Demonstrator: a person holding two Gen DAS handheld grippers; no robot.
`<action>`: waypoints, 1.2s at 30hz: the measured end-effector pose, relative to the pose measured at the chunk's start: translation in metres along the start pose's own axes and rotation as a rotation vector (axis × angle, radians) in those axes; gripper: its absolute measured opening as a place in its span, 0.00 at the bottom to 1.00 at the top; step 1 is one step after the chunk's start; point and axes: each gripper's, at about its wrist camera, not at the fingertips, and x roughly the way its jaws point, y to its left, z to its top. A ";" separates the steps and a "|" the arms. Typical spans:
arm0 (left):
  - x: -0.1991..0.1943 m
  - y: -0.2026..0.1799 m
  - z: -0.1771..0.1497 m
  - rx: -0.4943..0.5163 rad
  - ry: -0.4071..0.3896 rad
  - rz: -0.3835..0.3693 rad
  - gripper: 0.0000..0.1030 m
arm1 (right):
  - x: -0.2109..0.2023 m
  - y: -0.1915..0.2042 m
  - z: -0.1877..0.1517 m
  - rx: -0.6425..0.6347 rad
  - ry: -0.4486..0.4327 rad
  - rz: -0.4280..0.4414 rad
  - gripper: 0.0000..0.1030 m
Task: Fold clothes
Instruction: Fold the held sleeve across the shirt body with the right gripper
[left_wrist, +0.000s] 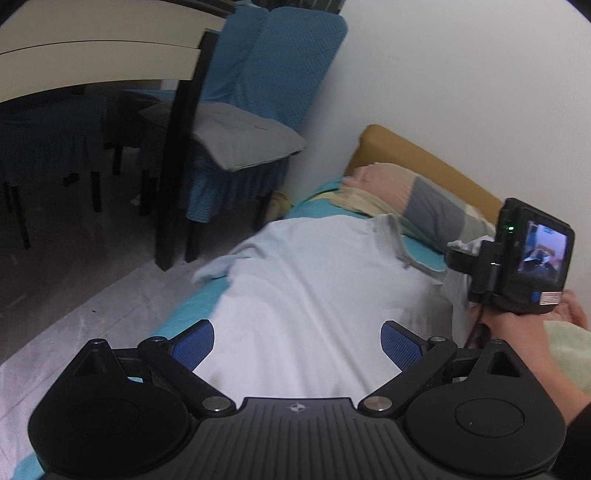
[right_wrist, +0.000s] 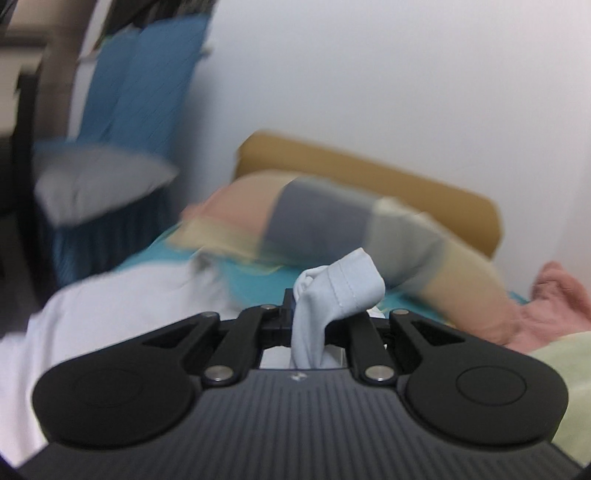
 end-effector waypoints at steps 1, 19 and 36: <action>0.005 0.002 -0.001 -0.005 0.015 -0.007 0.95 | 0.009 0.012 -0.004 -0.004 0.019 0.012 0.15; 0.009 -0.028 -0.032 0.091 0.125 -0.128 0.95 | -0.138 -0.059 -0.044 0.280 0.071 0.281 0.96; -0.057 -0.114 -0.142 0.258 0.492 -0.433 0.68 | -0.328 -0.183 -0.131 0.707 0.081 0.181 0.96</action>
